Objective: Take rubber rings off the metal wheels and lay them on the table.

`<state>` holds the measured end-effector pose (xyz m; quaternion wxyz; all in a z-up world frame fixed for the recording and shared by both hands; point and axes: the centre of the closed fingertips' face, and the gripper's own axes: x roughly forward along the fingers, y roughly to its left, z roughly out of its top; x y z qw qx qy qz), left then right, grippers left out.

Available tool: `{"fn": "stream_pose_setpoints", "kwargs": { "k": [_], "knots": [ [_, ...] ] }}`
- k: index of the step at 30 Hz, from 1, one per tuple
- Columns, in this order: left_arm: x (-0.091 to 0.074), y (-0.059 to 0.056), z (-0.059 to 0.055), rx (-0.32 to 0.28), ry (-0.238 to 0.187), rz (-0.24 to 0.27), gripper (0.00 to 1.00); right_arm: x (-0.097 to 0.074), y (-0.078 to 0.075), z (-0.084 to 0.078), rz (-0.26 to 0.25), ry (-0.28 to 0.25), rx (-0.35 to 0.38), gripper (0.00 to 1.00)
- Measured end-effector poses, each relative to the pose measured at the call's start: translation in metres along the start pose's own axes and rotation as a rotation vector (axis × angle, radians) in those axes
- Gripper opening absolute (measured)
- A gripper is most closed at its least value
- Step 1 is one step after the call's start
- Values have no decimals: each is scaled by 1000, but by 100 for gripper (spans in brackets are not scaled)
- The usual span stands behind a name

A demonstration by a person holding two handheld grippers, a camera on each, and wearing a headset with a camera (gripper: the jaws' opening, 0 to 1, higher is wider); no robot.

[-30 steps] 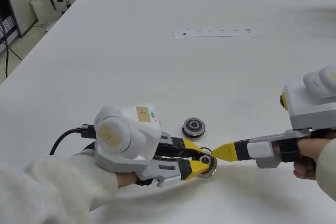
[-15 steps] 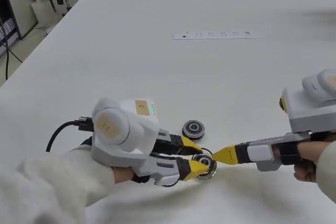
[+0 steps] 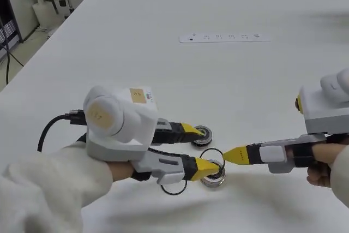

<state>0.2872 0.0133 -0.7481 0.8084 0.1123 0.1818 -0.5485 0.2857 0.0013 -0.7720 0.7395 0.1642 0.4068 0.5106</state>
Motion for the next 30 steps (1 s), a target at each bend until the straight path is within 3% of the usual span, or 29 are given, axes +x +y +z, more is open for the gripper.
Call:
{"fn": "stream_pose_setpoints", "kwargs": {
  "k": [5,12,19,23,30],
  "knots": [
    [-8,5,10,-4,-32,15,48,0,3,4,12,-17,10,0],
    [-16,6,17,15,-43,16,59,-1,6,7,18,-25,0,0],
    [-19,-1,15,68,1,13,70,-2,8,10,23,-36,-2,0],
    [-21,-1,19,67,-4,12,74,-3,9,13,25,-46,-3,0],
    [-28,6,34,58,-56,50,88,-5,12,18,33,-66,1,0]
  ]
}}
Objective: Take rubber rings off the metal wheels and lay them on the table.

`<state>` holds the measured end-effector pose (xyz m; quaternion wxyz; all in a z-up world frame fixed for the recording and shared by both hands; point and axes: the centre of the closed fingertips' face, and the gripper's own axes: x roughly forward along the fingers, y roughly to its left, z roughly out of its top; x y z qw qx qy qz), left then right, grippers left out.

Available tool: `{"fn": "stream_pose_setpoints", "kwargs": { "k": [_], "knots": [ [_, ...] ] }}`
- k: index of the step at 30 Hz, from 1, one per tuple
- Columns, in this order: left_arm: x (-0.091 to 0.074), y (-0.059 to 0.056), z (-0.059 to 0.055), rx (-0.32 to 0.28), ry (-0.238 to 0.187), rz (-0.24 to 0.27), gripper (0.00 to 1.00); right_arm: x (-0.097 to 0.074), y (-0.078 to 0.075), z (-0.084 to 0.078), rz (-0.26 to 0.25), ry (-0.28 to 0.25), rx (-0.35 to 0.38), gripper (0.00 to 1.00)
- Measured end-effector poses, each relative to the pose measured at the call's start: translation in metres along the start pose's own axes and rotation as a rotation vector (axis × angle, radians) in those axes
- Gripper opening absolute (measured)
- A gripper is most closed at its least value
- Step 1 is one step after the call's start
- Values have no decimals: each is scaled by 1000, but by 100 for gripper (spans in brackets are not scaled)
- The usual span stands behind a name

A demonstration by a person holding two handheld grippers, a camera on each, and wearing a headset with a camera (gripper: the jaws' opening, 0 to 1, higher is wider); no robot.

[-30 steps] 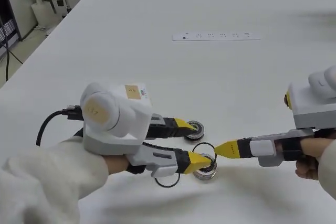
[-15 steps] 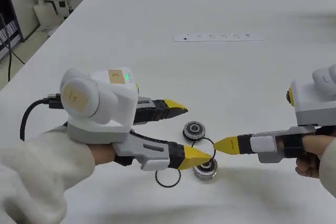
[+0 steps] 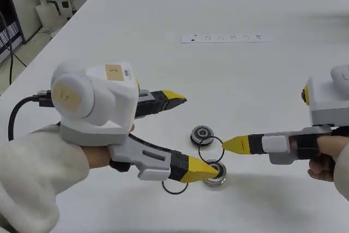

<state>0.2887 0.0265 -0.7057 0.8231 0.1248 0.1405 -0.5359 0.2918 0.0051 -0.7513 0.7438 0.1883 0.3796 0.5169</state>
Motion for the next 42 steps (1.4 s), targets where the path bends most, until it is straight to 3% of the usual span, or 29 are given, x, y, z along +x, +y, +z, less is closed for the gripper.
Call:
{"fn": "stream_pose_setpoints", "kwargs": {
  "k": [4,14,19,24,30,35,42],
  "knots": [
    [-6,2,6,2,-19,8,90,-1,1,2,3,-7,0,0],
    [-18,3,7,-22,-31,24,100,-3,6,8,9,-28,-3,0],
    [-29,3,12,-47,-76,20,100,-4,10,13,17,-45,-7,0],
    [-40,8,7,-62,-76,47,100,-4,12,14,26,-51,-7,0],
    [-50,5,3,-72,-83,58,100,-3,16,15,36,-51,-9,0],
    [-51,2,-5,-63,-48,55,100,-1,19,13,43,-42,-16,0],
    [-58,8,-11,-75,-36,83,100,2,23,11,55,-28,-27,0]
  ]
}}
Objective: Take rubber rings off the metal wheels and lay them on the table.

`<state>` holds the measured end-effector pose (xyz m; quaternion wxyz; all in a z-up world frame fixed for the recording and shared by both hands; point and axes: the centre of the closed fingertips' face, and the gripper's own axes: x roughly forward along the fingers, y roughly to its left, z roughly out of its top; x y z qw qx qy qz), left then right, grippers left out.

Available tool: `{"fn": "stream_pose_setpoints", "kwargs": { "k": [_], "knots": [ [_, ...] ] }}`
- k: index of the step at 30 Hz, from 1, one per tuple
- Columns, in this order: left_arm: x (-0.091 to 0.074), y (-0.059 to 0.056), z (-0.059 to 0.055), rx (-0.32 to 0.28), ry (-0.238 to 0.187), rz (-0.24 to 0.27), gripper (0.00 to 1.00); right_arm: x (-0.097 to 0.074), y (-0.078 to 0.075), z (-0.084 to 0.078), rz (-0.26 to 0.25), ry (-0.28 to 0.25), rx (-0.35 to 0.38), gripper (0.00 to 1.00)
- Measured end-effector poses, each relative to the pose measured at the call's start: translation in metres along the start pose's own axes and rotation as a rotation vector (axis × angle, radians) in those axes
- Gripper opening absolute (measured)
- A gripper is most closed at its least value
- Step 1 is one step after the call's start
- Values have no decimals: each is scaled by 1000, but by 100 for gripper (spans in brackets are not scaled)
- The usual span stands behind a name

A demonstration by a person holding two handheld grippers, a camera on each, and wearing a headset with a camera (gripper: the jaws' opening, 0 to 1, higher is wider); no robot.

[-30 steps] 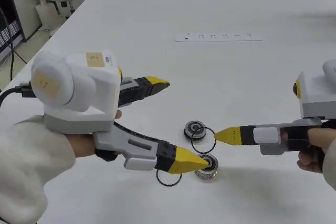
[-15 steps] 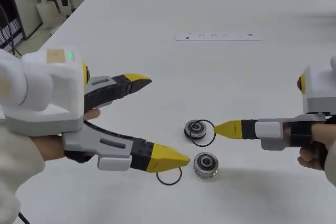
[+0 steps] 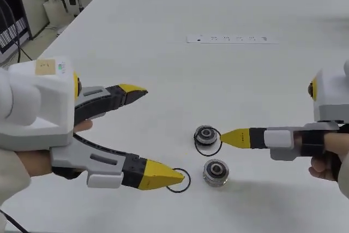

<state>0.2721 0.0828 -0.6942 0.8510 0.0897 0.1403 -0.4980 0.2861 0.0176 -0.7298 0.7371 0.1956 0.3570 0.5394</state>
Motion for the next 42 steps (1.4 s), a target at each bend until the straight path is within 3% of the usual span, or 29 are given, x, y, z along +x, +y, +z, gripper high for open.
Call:
{"fn": "stream_pose_setpoints", "kwargs": {
  "k": [15,22,42],
  "knots": [
    [-11,1,-12,-44,12,20,100,8,8,-11,14,55,-22,0],
    [-16,2,-12,-60,-7,31,100,12,11,-18,17,88,-34,0],
    [-13,-5,-21,-67,28,0,100,26,15,-49,31,216,-64,0]
  ]
}}
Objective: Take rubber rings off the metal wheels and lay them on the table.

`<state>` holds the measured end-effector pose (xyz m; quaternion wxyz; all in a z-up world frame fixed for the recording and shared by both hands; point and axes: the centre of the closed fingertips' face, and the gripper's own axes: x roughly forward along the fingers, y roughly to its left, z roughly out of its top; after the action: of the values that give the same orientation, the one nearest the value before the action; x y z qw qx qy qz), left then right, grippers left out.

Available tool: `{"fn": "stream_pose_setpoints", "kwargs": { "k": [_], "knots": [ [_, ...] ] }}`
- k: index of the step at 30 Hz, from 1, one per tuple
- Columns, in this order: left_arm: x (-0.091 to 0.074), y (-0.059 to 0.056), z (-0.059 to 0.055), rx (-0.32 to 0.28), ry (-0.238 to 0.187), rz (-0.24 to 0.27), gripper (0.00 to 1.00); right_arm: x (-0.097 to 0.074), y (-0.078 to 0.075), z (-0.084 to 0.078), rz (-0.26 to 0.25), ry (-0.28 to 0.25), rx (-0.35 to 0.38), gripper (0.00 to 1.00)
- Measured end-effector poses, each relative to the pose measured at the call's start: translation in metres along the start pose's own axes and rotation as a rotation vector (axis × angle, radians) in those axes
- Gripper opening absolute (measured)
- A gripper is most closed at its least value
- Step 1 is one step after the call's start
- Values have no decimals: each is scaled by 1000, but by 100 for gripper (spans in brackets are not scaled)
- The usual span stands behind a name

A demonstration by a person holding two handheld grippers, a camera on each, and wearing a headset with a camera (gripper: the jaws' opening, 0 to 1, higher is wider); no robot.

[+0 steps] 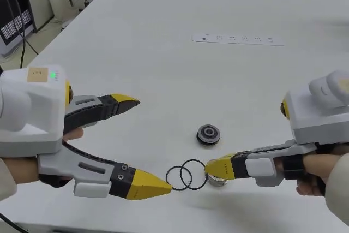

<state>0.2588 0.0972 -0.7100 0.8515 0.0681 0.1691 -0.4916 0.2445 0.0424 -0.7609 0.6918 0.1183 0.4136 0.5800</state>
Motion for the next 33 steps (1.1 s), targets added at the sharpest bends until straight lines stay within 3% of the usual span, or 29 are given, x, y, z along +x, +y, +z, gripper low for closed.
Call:
{"fn": "stream_pose_setpoints", "kwargs": {
  "k": [19,33],
  "knots": [
    [3,-6,-12,-17,50,-26,100,12,-3,-23,-6,93,-25,0],
    [4,-8,-15,-28,59,-38,100,16,-7,-27,-32,113,-69,0]
  ]
}}
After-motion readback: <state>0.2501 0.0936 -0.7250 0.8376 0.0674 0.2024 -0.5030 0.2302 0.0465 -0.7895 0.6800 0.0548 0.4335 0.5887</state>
